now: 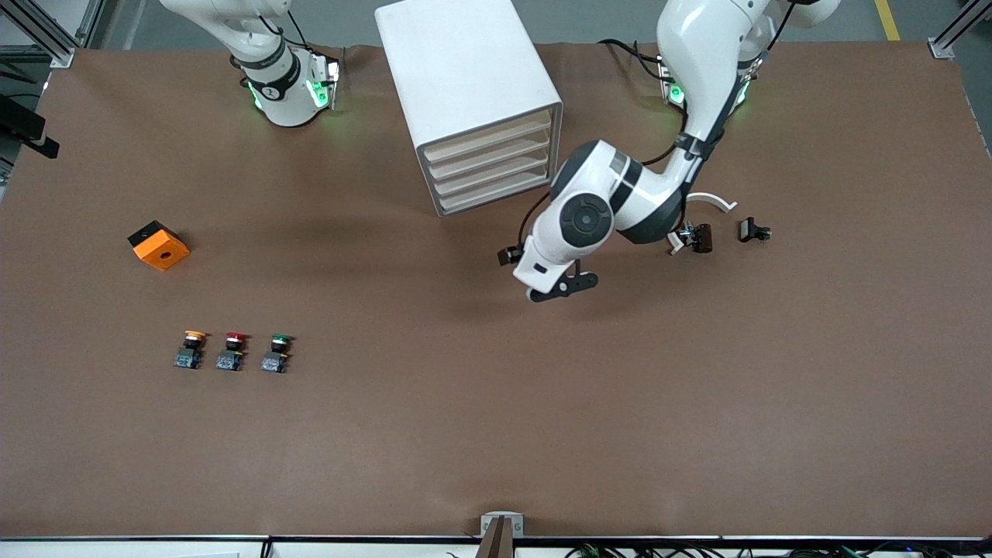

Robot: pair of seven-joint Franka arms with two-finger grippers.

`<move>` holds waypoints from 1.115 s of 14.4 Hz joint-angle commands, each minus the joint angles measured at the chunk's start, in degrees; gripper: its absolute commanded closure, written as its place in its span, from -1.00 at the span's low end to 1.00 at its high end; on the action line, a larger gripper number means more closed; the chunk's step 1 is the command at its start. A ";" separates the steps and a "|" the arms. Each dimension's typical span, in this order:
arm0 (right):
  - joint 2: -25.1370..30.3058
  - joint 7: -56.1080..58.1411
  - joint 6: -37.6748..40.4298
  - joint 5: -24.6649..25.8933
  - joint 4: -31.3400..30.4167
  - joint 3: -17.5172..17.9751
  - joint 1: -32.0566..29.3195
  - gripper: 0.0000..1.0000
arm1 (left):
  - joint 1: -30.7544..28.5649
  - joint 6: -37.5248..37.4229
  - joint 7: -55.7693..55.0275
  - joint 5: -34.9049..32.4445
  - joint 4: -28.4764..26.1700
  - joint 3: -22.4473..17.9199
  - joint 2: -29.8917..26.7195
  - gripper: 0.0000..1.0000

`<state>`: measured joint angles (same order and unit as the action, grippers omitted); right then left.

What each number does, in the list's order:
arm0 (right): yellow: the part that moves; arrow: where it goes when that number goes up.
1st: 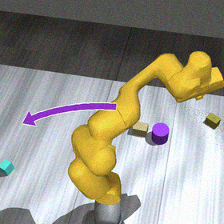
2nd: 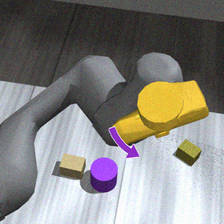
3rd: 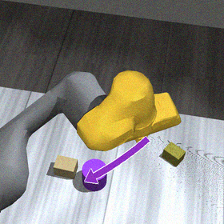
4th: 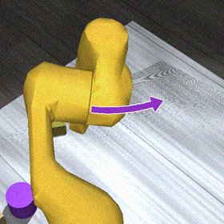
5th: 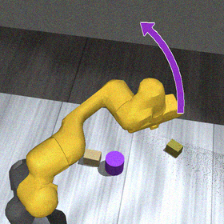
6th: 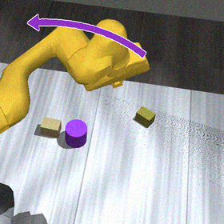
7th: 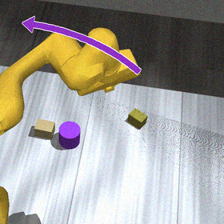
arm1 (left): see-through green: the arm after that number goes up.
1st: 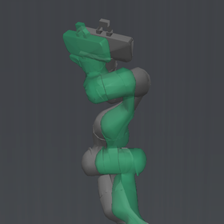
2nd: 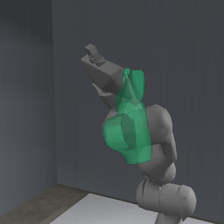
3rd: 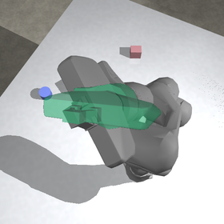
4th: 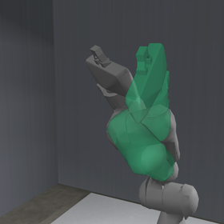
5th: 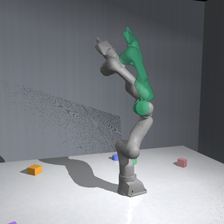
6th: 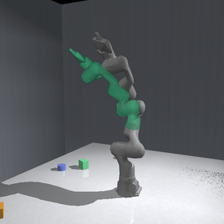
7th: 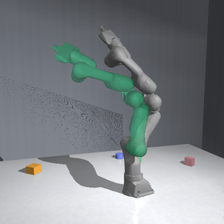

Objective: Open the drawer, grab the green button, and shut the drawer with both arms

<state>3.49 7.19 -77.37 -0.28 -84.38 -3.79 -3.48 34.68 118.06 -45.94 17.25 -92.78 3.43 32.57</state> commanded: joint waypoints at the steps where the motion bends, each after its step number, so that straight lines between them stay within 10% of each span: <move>1: 1.60 0.37 -1.20 0.28 -1.57 0.19 0.31 -1.00 | -2.95 -0.11 0.24 -0.73 -0.56 0.35 -2.06 -1.00; 16: 5.83 0.37 -4.10 0.02 -7.73 -0.07 0.22 -1.00 | -13.93 -19.59 7.33 -9.87 0.23 0.44 -13.13 -1.00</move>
<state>7.74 7.19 -80.44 -0.28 -90.26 -3.73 -3.34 22.48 102.13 -43.01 8.67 -91.75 3.37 22.12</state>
